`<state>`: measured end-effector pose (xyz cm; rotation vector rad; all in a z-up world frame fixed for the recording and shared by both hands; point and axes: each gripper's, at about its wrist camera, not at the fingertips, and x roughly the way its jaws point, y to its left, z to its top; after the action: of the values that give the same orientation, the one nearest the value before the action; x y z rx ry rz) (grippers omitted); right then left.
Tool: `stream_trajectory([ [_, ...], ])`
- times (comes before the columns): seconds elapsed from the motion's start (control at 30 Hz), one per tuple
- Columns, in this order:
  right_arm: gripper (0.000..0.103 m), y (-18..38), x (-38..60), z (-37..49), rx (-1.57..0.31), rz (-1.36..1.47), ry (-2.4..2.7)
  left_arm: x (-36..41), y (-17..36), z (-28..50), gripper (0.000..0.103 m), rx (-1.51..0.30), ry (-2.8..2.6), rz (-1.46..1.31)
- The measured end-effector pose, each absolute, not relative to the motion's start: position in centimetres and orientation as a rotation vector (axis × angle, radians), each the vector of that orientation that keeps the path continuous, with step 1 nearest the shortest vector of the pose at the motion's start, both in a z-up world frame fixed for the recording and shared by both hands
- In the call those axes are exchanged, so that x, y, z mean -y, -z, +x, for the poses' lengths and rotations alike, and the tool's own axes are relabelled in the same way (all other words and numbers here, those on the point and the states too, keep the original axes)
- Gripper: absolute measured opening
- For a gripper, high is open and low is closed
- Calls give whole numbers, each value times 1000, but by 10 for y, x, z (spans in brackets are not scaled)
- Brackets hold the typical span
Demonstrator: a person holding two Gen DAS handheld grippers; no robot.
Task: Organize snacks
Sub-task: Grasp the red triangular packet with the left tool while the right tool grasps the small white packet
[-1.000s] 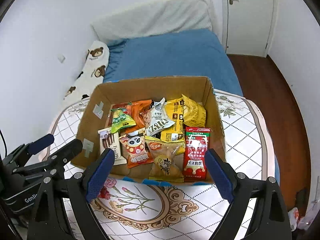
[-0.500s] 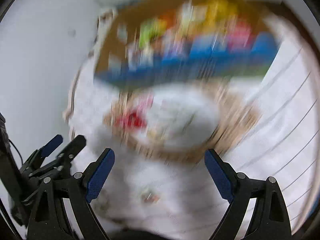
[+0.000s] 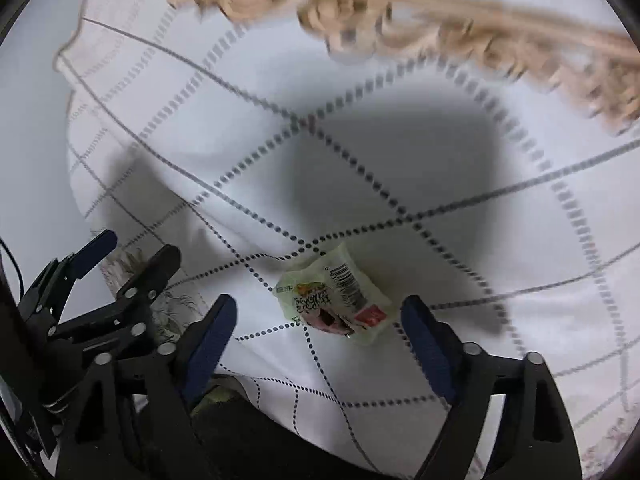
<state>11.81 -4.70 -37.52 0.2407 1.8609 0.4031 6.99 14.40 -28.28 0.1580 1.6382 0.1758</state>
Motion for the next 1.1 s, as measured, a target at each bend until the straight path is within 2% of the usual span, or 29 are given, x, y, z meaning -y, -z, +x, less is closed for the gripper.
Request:
stream_trajectory([
  [0.07, 63, 384, 41, 114, -1855, 192, -395, -148, 285, 68, 85, -1646, -179, 150],
  [0.23, 52, 377, 36, 105, -1776, 126, -389, -152, 277, 73, 85, -1632, -160, 91],
  [0.57, 52, 323, 142, 149, -1548, 332, -158, -105, 223, 160, 85, -1467, 14, 28],
  [0.8, 52, 303, 207, 185, -1423, 506, -23, -105, 259, 224, 85, -1551, 65, -408],
  [0.93, 55, 301, 212, 205, -1421, 492, -12, -109, 269, 237, 85, -1530, 36, -467],
  [0.97, 58, 301, 212, 208, -1421, 488, -9, -108, 267, 240, 82, -1517, 33, -474],
  [1.03, 58, 304, 212, 215, -1432, 482, -3, -108, 266, 250, 68, -1491, 28, -465],
  [1.07, 59, 303, 218, 237, -1437, 489, -3, -110, 274, 254, 58, -1489, 24, -442],
  [1.1, 59, 301, 216, 244, -1442, 493, -3, -105, 275, 254, 54, -1486, 28, -419],
])
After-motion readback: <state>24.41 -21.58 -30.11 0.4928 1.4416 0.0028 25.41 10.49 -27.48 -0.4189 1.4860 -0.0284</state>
